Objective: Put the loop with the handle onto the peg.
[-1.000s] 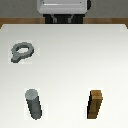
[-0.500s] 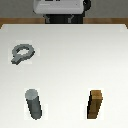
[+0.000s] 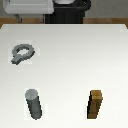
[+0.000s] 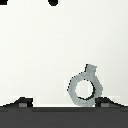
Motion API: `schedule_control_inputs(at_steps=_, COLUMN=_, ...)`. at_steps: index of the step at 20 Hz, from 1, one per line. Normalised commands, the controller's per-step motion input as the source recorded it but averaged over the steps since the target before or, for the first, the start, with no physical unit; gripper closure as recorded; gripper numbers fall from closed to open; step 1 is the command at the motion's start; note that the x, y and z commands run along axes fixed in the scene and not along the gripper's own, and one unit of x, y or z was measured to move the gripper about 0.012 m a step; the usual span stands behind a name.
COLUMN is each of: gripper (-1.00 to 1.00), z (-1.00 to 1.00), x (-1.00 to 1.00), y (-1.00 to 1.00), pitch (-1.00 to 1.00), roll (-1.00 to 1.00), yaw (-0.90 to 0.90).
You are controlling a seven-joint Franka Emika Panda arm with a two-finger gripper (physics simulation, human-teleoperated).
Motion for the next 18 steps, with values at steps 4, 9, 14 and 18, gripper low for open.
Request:
schedule_control_inputs(at_steps=4, gripper=-1.00, z=0.00, x=0.00, y=-1.00, pitch=0.00, roll=0.00, yaw=0.00)
schedule_control_inputs(at_steps=9, gripper=-1.00, z=0.00, x=0.80, y=-0.20, pitch=0.00, roll=0.00, yaw=0.00)
schedule_control_inputs(at_steps=14, gripper=-1.00, z=0.00, x=0.00, y=0.00, pitch=0.00, roll=0.00, yaw=-0.15)
schedule_control_inputs(at_steps=18, gripper=-1.00, z=0.00, x=0.00, y=0.00, pitch=0.00, roll=0.00, yaw=-0.19)
